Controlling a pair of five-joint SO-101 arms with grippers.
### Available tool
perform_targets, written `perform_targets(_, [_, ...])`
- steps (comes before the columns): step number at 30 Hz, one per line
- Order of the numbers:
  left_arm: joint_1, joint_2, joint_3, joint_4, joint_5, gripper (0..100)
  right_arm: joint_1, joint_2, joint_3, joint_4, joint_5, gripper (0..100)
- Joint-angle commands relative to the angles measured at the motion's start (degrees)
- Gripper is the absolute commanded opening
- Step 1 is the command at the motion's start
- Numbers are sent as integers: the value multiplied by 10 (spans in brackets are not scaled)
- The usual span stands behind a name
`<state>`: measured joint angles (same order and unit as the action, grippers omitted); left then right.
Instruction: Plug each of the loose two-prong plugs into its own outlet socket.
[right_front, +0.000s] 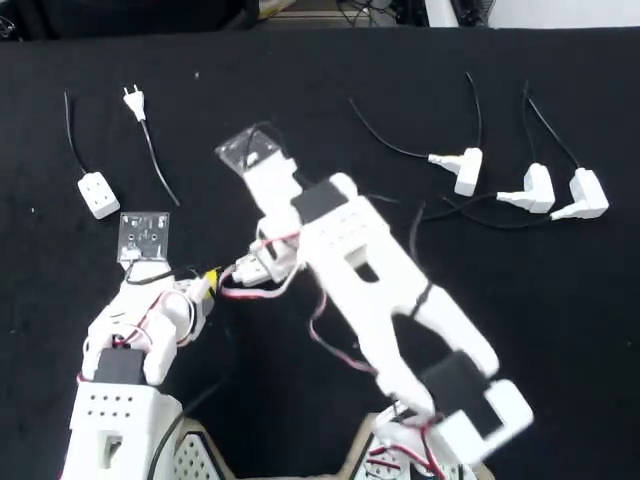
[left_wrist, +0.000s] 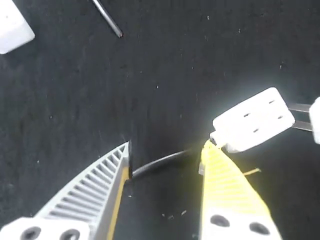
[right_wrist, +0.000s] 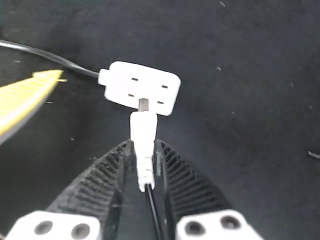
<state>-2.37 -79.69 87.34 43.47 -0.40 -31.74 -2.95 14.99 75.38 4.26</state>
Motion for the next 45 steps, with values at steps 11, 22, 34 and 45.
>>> perform_targets(11, [0,104,-41,-70,0,234,32,175,-284,174,0,10])
perform_targets(22, [0,104,-37,-70,-3,234,20,326,-454,258,-2,10])
perform_targets(34, [0,104,-38,-67,-4,234,20,380,-455,255,3,10])
perform_targets(45, [0,104,-38,-67,-4,234,4,390,-502,258,4,10])
